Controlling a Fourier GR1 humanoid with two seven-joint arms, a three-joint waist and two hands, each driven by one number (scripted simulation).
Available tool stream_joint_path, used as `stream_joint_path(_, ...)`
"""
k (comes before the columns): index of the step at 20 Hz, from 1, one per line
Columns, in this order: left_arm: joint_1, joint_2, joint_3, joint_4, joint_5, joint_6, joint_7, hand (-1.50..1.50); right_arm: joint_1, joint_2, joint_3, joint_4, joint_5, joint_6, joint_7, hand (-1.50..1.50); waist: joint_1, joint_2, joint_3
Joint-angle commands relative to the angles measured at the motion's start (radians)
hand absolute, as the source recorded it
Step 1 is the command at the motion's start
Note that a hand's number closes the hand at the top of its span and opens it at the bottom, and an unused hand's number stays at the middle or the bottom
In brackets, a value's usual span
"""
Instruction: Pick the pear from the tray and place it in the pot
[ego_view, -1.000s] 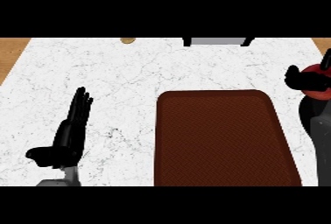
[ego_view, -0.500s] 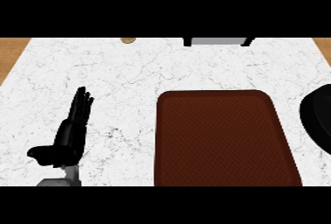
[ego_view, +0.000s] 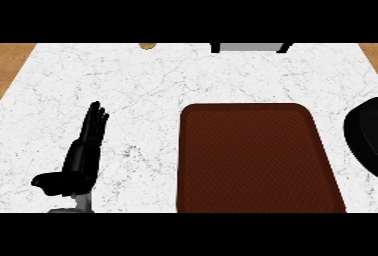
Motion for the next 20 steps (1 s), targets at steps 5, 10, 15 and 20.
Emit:
stream_joint_path(5, 0.003, -0.012, -0.013, -0.028, -0.015, 0.01, 0.017, 0.0, -0.019, -0.056, -0.102, 0.304, -0.032, -0.003, 0.034, -1.5, 0.007, 0.002, 0.0)
stream_joint_path(10, -0.036, -0.025, -0.02, -0.006, -0.035, 0.024, 0.035, 0.0, -0.012, 0.001, -0.117, 0.349, -0.157, -0.049, -0.147, -1.5, -0.001, 0.0, 0.0)
stream_joint_path(15, -0.009, 0.021, 0.041, -0.003, 0.025, -0.024, 0.024, 0.0, -0.057, 0.018, -0.293, 0.263, -0.36, -0.165, -0.294, -1.5, -0.015, -0.006, 0.002)
stream_joint_path(20, 0.023, -0.033, -0.015, -0.018, -0.035, 0.032, -0.005, 0.0, -0.122, 0.023, -0.415, 0.26, -0.521, -0.213, -0.336, -1.5, -0.004, -0.004, 0.001)
